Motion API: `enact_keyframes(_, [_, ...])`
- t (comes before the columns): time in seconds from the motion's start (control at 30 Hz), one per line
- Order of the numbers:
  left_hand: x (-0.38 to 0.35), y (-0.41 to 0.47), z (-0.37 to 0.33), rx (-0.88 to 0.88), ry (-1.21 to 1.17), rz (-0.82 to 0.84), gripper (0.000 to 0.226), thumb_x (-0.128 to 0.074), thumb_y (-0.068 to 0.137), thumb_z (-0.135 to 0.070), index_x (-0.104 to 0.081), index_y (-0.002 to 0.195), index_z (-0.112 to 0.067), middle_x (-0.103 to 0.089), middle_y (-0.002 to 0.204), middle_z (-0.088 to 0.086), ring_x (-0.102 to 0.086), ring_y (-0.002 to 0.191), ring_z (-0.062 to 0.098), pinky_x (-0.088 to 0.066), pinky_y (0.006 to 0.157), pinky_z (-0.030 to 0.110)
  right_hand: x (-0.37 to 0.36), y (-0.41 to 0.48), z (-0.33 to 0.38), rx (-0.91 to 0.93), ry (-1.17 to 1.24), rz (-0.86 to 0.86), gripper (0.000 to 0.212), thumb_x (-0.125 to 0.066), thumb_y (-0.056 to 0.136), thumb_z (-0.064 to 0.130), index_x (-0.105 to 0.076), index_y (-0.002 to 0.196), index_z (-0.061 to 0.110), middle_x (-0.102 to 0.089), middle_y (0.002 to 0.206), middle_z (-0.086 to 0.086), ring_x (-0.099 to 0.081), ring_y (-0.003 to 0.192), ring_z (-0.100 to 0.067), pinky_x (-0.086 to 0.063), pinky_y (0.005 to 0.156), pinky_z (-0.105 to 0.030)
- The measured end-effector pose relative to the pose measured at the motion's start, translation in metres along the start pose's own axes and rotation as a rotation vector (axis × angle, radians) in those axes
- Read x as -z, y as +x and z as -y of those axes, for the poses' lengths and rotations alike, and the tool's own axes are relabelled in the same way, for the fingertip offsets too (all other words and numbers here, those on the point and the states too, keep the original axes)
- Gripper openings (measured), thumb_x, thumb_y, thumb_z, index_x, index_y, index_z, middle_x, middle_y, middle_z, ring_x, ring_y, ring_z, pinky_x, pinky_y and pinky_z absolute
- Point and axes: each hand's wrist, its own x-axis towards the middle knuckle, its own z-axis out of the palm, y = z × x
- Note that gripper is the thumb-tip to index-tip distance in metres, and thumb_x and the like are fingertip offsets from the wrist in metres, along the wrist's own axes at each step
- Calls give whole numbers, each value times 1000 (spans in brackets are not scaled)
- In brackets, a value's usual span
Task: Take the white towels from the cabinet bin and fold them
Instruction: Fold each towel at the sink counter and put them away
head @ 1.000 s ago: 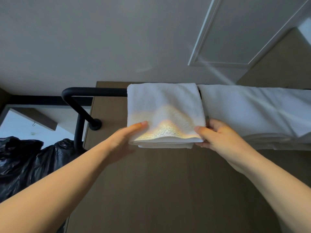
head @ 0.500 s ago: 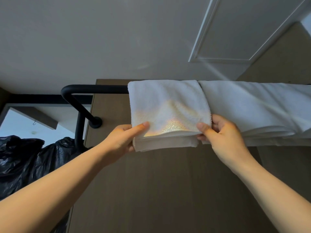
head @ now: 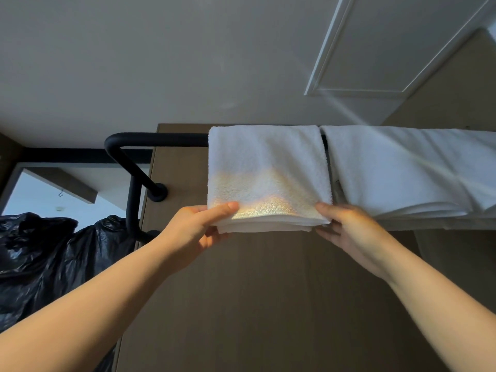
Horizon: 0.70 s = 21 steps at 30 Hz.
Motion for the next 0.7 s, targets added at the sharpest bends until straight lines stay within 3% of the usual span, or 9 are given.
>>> enact_keyframes(0.13, [0, 0, 5, 8, -109, -31, 50, -77, 63, -23, -66, 100, 9, -75, 95, 11, -69, 101, 25, -59, 81, 29, -1, -2, 0, -36, 115, 75, 34, -61, 83, 21, -64, 115, 11, -66, 124, -3, -57, 121, -18, -39, 111, -42])
enact_keyframes(0.3, [2, -2, 9, -30, -76, -55, 54, -78, 64, -24, -65, 102, 13, -72, 106, 18, -71, 97, 23, -58, 85, 29, -8, -3, 1, -7, 152, 107, 39, -62, 71, 27, -67, 108, 15, -70, 119, -2, -58, 120, -18, -38, 111, -44])
enact_keyframes(0.43, [3, -3, 16, -114, 223, -194, 76, -85, 55, -56, -69, 92, 9, -69, 101, 26, -67, 97, 39, -50, 96, 50, -7, -3, 1, 24, 115, 112, 36, -62, 75, 29, -68, 108, 15, -72, 113, 1, -60, 116, -16, -40, 110, -42])
enact_keyframes(0.5, [1, -2, 19, -166, 329, -237, 83, -79, 54, -65, -69, 90, 8, -69, 94, 25, -68, 88, 40, -51, 91, 51, -5, -2, 0, 50, 70, 83, 30, -62, 82, 27, -68, 109, 13, -72, 113, -1, -62, 114, -16, -43, 108, -41])
enact_keyframes(0.63, [-5, -4, 22, -189, 290, -230, 37, -75, 76, -44, -75, 85, -8, -76, 85, 3, -72, 86, 23, -58, 82, 32, -7, -2, -1, 104, -99, 47, 25, -52, 98, 24, -64, 118, 14, -67, 121, -1, -61, 115, -15, -48, 104, -40])
enact_keyframes(0.7, [-3, -4, 20, -197, 283, -212, 33, -74, 78, -43, -76, 86, -11, -76, 87, 1, -71, 88, 21, -58, 83, 30, -9, -3, 1, 119, -147, 78, 24, -50, 100, 23, -65, 117, 16, -67, 121, 1, -62, 115, -16, -52, 98, -37])
